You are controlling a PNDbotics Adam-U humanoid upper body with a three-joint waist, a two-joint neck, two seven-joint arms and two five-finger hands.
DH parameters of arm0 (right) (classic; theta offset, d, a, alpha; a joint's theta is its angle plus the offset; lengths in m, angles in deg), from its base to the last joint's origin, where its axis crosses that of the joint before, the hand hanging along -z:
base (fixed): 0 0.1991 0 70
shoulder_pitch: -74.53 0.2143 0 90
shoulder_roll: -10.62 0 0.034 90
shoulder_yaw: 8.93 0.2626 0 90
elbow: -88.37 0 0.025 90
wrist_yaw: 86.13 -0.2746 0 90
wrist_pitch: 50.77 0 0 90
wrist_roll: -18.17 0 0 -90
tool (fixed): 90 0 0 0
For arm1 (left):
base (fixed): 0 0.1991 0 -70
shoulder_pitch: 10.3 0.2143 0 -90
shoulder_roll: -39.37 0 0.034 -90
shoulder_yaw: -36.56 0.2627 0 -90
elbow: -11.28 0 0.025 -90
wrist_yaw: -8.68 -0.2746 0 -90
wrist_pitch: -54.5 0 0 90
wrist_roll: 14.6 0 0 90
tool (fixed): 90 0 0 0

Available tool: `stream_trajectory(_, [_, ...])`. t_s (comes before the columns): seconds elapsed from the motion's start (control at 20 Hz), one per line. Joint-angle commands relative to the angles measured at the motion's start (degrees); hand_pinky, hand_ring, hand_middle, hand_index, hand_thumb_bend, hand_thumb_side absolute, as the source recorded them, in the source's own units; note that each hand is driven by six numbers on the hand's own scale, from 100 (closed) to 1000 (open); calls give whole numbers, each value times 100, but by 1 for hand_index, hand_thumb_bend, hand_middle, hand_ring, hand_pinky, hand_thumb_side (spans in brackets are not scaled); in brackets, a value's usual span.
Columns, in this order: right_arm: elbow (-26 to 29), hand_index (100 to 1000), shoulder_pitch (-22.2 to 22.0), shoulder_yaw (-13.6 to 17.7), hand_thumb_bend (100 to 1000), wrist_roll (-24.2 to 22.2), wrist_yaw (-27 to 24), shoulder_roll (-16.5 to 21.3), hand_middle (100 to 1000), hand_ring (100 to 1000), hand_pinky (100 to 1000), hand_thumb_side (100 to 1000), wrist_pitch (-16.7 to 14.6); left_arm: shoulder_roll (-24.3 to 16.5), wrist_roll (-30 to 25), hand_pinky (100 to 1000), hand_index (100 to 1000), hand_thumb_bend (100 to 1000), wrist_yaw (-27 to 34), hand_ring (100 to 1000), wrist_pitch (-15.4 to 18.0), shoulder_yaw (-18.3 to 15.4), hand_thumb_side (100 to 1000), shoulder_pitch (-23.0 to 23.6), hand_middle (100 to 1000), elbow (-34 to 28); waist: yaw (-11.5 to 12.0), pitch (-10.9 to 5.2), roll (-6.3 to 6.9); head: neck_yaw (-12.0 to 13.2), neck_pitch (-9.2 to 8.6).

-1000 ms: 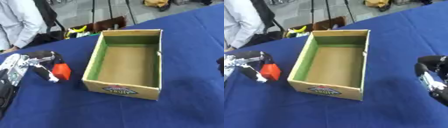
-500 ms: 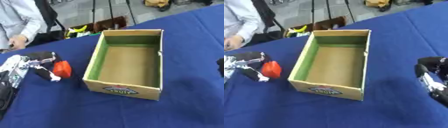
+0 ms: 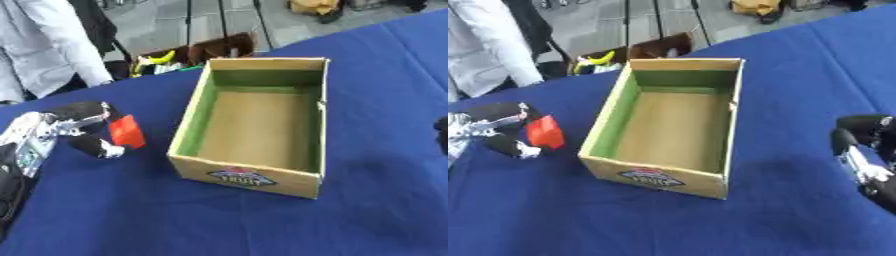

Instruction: Pick up objects on the table and place them in the box.

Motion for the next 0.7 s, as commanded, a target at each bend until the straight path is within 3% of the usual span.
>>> stream_trajectory(0.05, [56, 714, 8, 32, 224, 12, -7, 39, 526, 808, 858, 453, 10, -287, 47, 100, 641, 153, 76, 213, -52, -47, 711, -47, 542, -240, 41, -201, -71, -28, 45])
stream_trajectory(0.7, [105, 713, -93, 17, 219, 33, -9, -46, 526, 807, 859, 461, 42, -444, 549, 100, 600, 147, 101, 206, -529, -176, 775, -49, 538, -1033, 123, -376, -87, -87, 119])
